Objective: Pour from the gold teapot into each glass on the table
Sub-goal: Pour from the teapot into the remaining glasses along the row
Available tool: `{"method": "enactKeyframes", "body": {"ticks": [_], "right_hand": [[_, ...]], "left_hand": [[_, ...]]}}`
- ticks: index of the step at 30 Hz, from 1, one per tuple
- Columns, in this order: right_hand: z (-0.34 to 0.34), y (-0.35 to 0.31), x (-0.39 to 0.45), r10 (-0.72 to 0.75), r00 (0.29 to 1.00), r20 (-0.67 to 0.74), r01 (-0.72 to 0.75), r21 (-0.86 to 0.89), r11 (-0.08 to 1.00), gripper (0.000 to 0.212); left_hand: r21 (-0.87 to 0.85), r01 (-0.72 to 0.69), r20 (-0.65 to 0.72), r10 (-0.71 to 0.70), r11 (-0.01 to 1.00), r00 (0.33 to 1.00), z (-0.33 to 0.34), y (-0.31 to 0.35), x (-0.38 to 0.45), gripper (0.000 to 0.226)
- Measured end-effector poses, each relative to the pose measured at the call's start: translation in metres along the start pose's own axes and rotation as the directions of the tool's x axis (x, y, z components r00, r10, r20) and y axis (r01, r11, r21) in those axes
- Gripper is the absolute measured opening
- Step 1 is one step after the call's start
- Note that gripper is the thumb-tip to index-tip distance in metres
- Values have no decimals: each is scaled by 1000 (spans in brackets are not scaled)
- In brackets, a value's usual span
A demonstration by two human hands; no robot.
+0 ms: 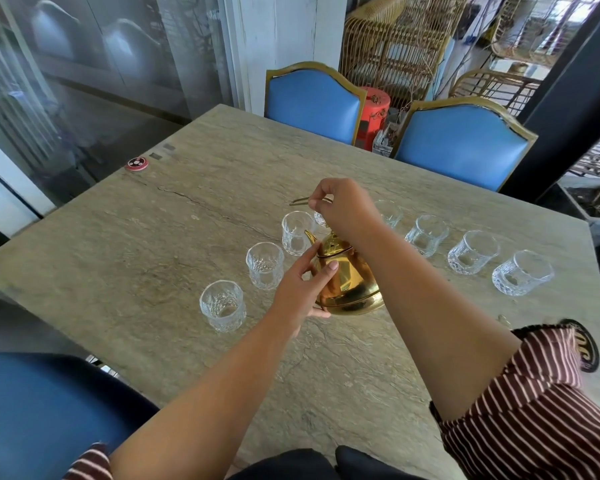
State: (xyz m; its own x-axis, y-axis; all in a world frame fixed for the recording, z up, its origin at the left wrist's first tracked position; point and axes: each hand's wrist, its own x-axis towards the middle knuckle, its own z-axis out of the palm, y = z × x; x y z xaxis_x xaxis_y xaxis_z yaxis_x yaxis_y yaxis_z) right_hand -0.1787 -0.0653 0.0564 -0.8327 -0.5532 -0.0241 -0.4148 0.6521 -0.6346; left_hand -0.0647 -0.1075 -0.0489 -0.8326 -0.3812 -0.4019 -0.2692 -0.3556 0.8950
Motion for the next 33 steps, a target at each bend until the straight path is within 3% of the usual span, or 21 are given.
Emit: {"method": "enactKeyframes", "body": {"ticks": [21,33], "right_hand": [[4,-9,5,-2,1000,-23,1,-55,998,10],[7,-1,-16,10,994,-109,-4,52,999,11]], "left_hand": [[11,39,43,-40,999,998,-10,7,0,69],[128,-12,61,5,992,998,-17,5,-7,68]]}}
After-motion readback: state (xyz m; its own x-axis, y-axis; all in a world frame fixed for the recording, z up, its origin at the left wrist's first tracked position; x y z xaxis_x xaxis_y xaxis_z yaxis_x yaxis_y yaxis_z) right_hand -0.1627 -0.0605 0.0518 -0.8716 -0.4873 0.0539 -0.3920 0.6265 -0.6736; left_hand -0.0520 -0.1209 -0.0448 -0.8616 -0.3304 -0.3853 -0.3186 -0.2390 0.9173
